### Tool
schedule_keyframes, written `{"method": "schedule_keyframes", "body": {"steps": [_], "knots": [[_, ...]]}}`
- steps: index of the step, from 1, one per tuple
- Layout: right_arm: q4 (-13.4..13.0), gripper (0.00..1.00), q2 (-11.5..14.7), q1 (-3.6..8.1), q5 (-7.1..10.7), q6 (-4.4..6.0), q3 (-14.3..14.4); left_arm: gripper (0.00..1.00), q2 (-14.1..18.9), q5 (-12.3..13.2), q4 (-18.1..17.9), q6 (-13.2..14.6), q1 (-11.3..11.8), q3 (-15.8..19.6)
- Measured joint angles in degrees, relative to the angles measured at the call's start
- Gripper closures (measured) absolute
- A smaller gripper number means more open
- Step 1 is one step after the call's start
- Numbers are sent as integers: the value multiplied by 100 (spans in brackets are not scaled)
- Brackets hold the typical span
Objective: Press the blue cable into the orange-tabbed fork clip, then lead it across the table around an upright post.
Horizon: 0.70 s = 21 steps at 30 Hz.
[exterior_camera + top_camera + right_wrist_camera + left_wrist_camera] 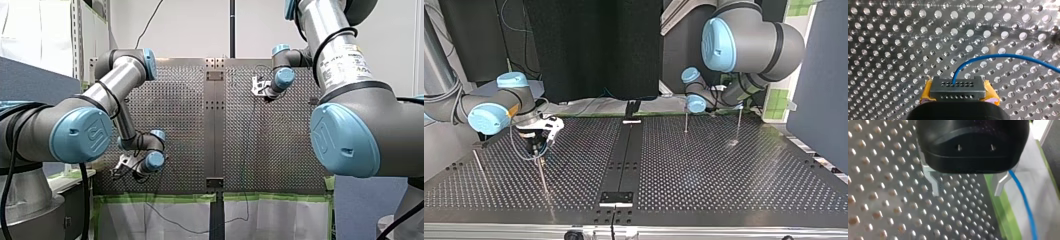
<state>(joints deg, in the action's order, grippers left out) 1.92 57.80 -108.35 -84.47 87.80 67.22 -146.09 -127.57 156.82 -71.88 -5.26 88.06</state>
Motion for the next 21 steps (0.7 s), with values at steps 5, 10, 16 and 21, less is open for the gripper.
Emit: {"method": "schedule_keyframes", "body": {"steps": [5,10,16,21], "knots": [[0,100,0,1,-15,-6,-1,0,1,-106,140,49,77,-5],[0,100,0,1,-17,-6,0,0,0,-61,133,57,99,-4],[0,100,-1,1,-18,-11,1,0,-1,12,91,90,108,-6],[5,100,0,-1,-18,-17,2,0,-1,-50,86,168,115,-7]]}}
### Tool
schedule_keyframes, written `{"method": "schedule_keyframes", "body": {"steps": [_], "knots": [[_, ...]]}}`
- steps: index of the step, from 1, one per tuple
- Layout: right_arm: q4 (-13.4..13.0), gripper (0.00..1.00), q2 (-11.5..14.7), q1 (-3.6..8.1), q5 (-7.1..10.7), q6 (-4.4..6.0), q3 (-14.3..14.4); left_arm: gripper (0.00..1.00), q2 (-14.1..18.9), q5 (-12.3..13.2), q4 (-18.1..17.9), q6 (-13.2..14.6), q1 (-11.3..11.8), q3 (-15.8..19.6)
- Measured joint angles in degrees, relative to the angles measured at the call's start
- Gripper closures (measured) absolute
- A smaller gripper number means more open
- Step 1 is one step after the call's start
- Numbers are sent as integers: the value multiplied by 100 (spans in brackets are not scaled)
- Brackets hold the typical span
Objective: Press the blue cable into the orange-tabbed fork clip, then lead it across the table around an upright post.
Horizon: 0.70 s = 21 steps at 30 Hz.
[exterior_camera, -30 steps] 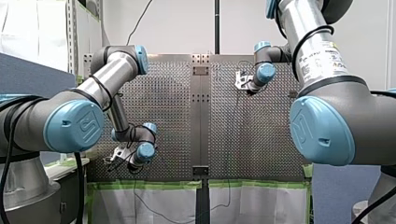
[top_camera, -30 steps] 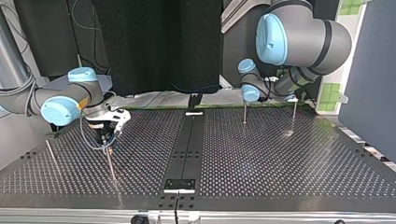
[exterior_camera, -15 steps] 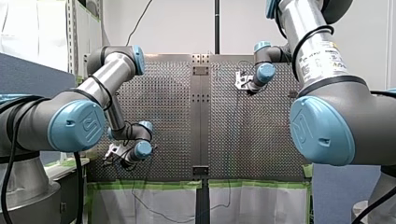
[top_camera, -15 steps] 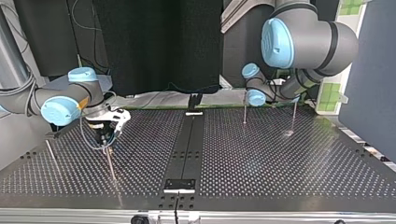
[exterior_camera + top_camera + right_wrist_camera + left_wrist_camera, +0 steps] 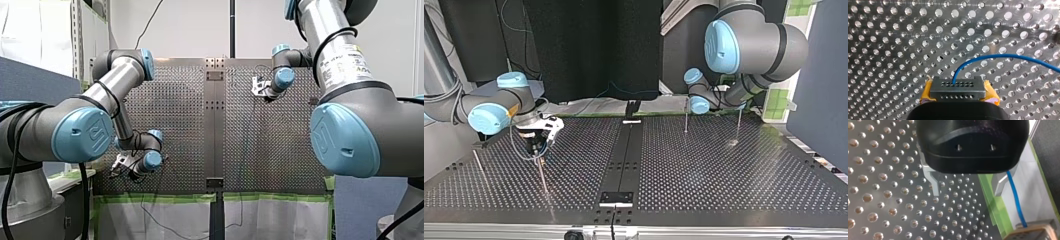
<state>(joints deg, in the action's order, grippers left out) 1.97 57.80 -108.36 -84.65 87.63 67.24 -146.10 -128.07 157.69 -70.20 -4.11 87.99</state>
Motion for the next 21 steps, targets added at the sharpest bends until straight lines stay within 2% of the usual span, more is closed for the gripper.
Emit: {"method": "schedule_keyframes", "body": {"steps": [2,3,4,5,6,8,9,11,12,13,14,21], "knots": [[2,100,0,0,0,-2,2,22,1,-37,-11,12,0,0],[3,100,0,-1,0,-3,3,22,1,-52,-24,10,1,2],[3,100,0,-1,-1,-4,4,32,0,-65,-45,7,2,2],[2,100,0,-3,-3,-7,11,47,2,-78,-85,1,2,3],[3,100,0,-3,-6,-9,17,47,3,-85,-117,-5,2,3],[0,100,0,-3,-18,-18,39,65,2,-92,-170,-35,2,1],[-1,100,0,-3,-23,-22,47,65,1,-93,-183,-56,2,1],[-3,100,0,-3,-30,-28,58,85,1,-103,-200,-113,3,1],[-4,100,0,-1,-31,-30,61,85,1,-116,-204,-132,5,2],[-4,100,0,1,-32,-30,63,95,1,-133,-206,-145,6,2],[-4,100,0,7,-34,-31,64,99,1,-157,-206,-151,5,2],[-5,100,0,32,-35,-33,66,99,2,-150,-182,-199,-4,3]]}}
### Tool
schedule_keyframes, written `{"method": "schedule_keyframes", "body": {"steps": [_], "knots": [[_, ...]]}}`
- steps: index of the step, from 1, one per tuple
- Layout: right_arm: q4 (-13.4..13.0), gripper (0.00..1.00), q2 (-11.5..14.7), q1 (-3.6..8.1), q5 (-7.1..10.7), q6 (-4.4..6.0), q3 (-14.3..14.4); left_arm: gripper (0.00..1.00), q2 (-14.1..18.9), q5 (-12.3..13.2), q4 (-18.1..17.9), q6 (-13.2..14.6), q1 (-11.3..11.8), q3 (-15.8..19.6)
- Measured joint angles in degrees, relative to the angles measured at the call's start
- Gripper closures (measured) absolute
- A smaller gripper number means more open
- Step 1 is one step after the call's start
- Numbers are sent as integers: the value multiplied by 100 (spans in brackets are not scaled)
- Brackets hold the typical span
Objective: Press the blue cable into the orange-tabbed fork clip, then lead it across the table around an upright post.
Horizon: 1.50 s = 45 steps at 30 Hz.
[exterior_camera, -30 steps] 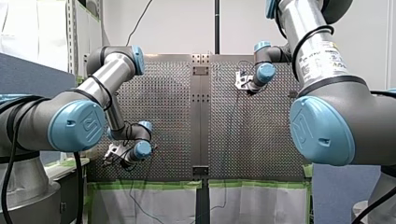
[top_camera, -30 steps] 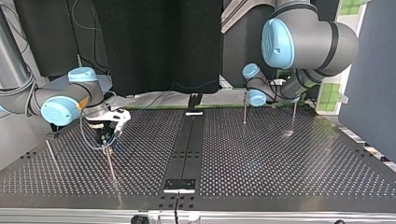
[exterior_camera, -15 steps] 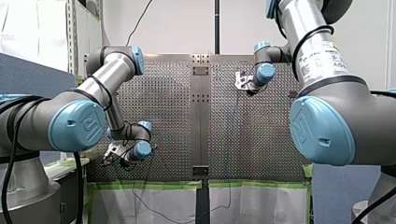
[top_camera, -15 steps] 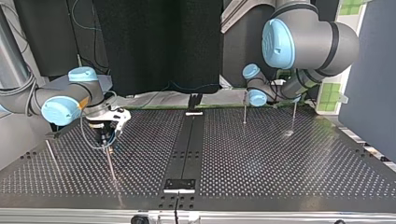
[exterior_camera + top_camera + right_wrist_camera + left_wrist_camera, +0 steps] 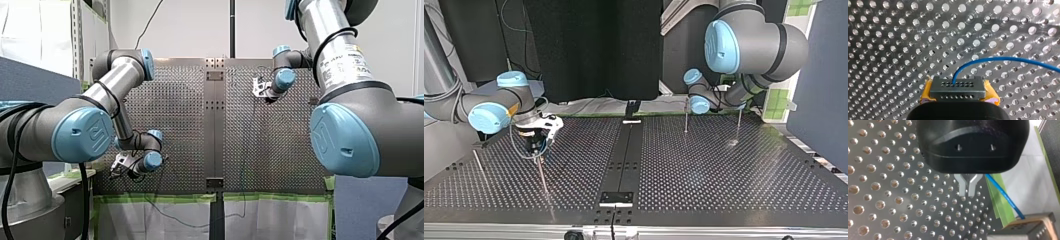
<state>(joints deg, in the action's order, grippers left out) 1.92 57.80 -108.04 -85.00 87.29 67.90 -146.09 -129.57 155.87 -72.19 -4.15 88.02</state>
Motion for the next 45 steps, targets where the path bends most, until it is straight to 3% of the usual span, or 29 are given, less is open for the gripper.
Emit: {"method": "schedule_keyframes", "body": {"steps": [13,19,37,45], "knots": [[0,100,0,15,0,2,1,99,7,590,93,-591,-130,14],[0,100,0,17,0,0,0,99,8,882,110,-885,-136,222],[-5,100,0,24,-7,0,0,99,24,1587,-537,-1779,-167,981],[-9,100,0,32,-9,0,0,99,257,1871,-865,-2140,-161,1315]]}}
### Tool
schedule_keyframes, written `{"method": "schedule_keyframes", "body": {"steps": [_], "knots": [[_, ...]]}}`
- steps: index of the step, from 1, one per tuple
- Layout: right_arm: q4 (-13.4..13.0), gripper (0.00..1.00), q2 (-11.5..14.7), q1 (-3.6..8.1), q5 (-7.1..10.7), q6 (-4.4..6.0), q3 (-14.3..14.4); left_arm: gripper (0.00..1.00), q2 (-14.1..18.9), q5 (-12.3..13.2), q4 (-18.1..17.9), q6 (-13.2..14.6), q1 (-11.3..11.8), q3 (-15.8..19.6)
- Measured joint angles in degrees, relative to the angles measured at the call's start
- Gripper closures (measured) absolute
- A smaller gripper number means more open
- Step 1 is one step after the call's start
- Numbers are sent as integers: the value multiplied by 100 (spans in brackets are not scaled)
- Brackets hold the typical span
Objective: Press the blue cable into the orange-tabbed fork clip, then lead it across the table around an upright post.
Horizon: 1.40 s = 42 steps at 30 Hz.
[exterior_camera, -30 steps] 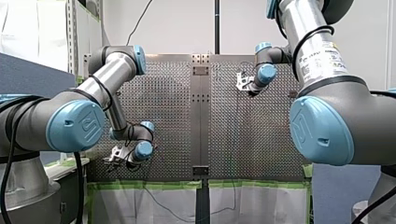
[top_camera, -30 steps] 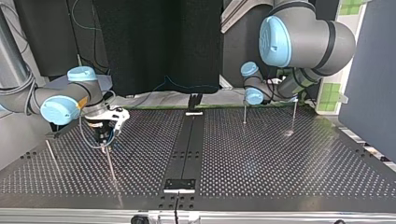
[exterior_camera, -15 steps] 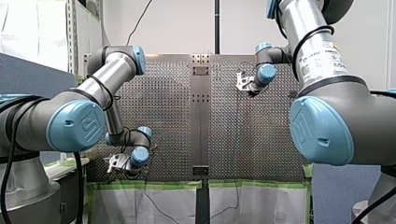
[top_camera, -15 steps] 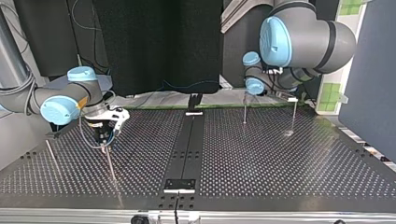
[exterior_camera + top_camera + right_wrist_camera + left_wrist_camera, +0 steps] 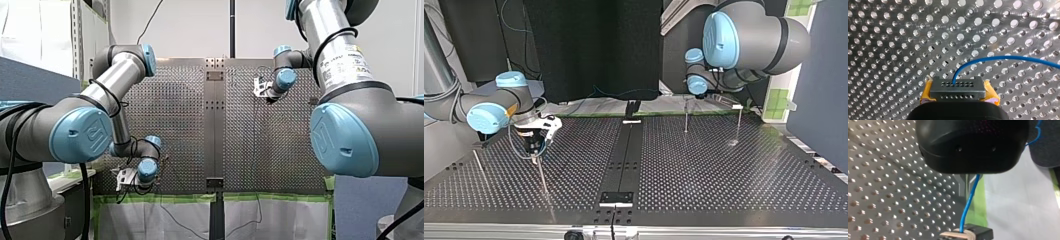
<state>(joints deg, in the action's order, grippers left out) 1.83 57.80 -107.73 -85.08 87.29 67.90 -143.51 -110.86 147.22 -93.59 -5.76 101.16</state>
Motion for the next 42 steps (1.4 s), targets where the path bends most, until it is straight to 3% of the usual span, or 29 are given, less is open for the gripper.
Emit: {"method": "schedule_keyframes", "body": {"steps": [8,20,29,35,42], "knots": [[6,100,1,2,0,0,0,99,366,115,-173,-292,10,367],[9,100,0,2,0,0,1,99,963,359,-299,-291,33,895],[9,100,1,-4,0,0,1,99,1384,770,-339,14,-7,925],[9,100,2,-10,1,0,1,99,1520,1027,-326,45,11,927],[9,100,5,-12,8,0,1,99,1532,1013,-146,47,14,929]]}}
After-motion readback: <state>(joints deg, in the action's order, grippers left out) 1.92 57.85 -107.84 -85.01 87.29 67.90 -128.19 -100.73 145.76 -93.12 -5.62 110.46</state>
